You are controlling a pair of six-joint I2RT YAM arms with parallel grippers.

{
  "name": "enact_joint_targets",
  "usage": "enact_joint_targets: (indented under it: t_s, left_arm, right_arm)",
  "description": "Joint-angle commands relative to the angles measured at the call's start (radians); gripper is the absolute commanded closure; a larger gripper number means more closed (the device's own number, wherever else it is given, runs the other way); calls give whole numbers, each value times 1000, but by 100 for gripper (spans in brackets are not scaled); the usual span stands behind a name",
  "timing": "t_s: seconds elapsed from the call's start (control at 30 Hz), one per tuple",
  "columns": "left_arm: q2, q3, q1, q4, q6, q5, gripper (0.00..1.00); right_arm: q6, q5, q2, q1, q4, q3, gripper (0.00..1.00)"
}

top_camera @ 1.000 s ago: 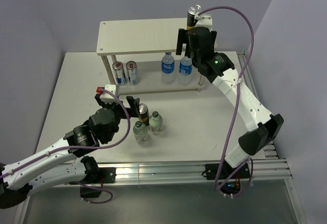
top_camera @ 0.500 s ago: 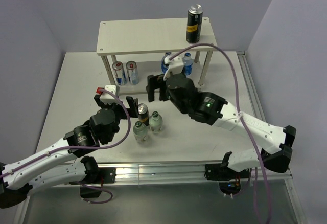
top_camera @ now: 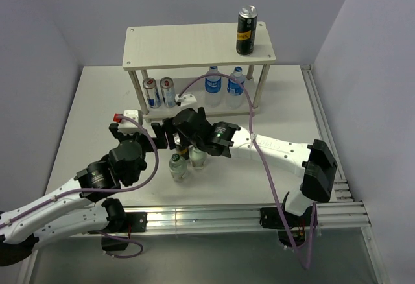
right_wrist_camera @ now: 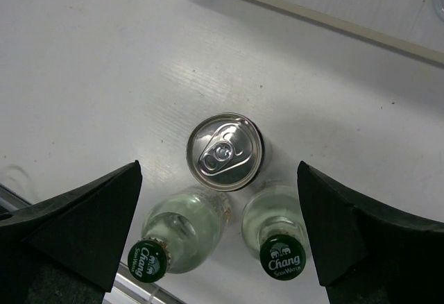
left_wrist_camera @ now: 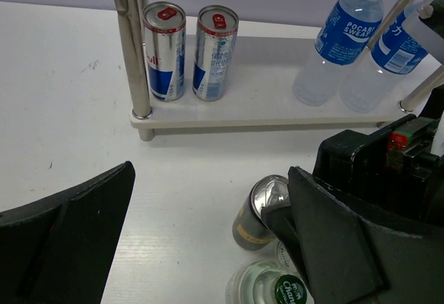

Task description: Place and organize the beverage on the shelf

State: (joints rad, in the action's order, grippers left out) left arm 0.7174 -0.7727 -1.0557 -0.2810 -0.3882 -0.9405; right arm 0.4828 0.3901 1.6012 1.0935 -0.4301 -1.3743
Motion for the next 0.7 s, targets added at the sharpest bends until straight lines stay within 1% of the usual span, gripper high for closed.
enact_joint_targets:
  t_s: [0.0,0.2,0.47,0.67]
  left_arm:
    - [-19,-36,-35,42,-31,16,1]
    - [-30,-31,-49,42,-26,-3,1]
    - [-44,-22,-69,45,-28,-18,1]
    - [-44,-17,-73,49,-26,-23,1]
  right_arm:
    - [13,-22,17,22,64,-63,0]
    - [30,-48,81,23,67,-80,0]
    - [40,-5,137,25,65,-83,0]
    - [45,-10,174,23,59,-100,0]
